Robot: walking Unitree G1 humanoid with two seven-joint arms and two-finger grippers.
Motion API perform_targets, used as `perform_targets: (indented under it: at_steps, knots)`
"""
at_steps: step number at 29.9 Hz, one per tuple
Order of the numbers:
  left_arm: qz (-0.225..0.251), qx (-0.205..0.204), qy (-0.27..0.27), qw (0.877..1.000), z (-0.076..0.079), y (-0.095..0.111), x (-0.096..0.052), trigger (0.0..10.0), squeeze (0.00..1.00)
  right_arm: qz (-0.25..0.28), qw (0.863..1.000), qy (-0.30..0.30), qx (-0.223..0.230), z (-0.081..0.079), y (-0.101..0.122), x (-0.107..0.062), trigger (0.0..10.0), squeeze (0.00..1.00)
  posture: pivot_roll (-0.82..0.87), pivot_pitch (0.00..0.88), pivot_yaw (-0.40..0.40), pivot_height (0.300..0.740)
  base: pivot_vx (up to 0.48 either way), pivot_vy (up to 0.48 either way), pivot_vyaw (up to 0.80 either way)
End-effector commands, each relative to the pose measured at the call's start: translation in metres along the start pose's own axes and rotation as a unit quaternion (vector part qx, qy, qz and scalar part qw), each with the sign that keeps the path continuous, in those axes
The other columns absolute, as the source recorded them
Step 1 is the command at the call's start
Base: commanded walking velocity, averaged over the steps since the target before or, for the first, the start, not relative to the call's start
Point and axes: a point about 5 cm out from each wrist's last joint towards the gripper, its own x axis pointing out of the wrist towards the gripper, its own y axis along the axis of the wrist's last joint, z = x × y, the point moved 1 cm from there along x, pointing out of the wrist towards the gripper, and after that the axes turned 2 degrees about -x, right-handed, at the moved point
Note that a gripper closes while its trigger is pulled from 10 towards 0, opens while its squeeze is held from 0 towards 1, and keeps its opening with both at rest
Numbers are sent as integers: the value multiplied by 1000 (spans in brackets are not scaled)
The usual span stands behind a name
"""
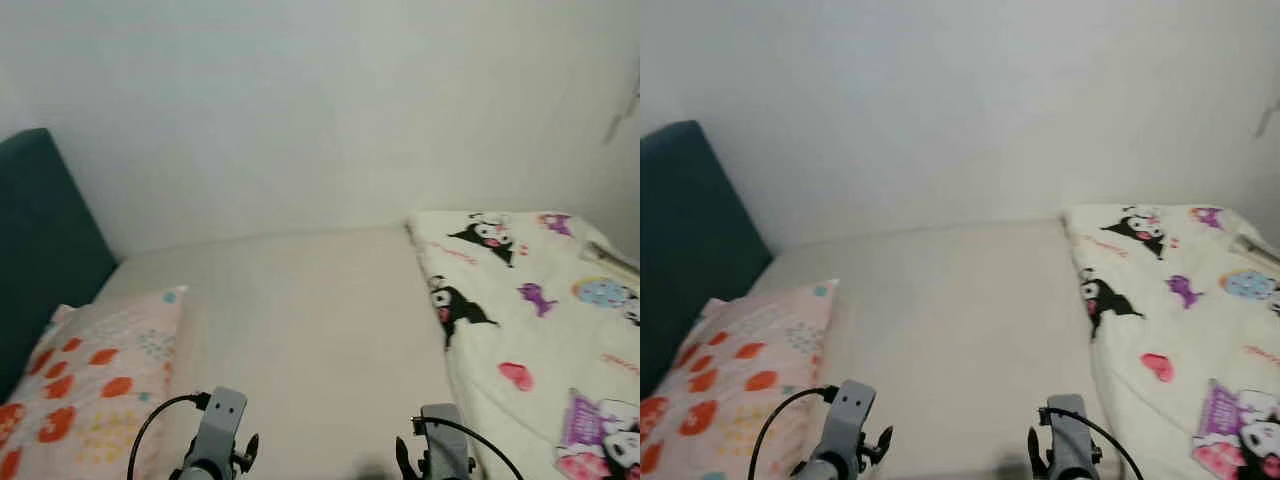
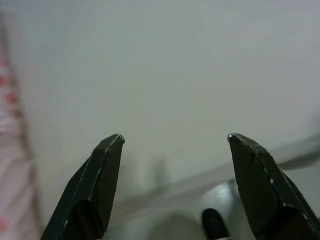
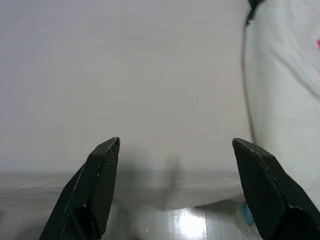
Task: Clean up the room
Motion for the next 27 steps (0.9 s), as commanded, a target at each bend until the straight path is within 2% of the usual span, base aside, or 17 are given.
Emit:
perform_targets:
  at_steps: [1, 4, 7, 19, 27]
  knots:
    - [-4, 5, -3, 1000, -1, -1, 0, 10000, 0, -1, 1000, 4, 0, -2, 0, 0, 10000, 0, -16, 3, 47, 740, 0, -454, 0]
    - [-3, 8, -5, 1000, -1, 0, 1, 10000, 0, -1, 1000, 4, 0, -3, 0, 0, 10000, 0, -14, 2, 49, 740, 0, -454, 0]
    - [-11, 3, -24, 1000, 2, 0, 1, 10000, 0, 0, 1000, 4, 1, -3, 0, 0, 10000, 0, -13, 2, 49, 740, 0, 0, 0]
    - [-5, 27, -45, 999, 7, 5, 4, 10000, 0, 2, 1000, -1, 7, -2, 0, -1, 10000, 0, -16, 4, 58, 740, 0, 473, 0]
    - [-7, 54, -25, 998, 3, 5, 5, 10000, 0, 1, 1000, 0, 8, -2, 0, -1, 10000, 0, -15, 6, 58, 740, 0, 0, 0]
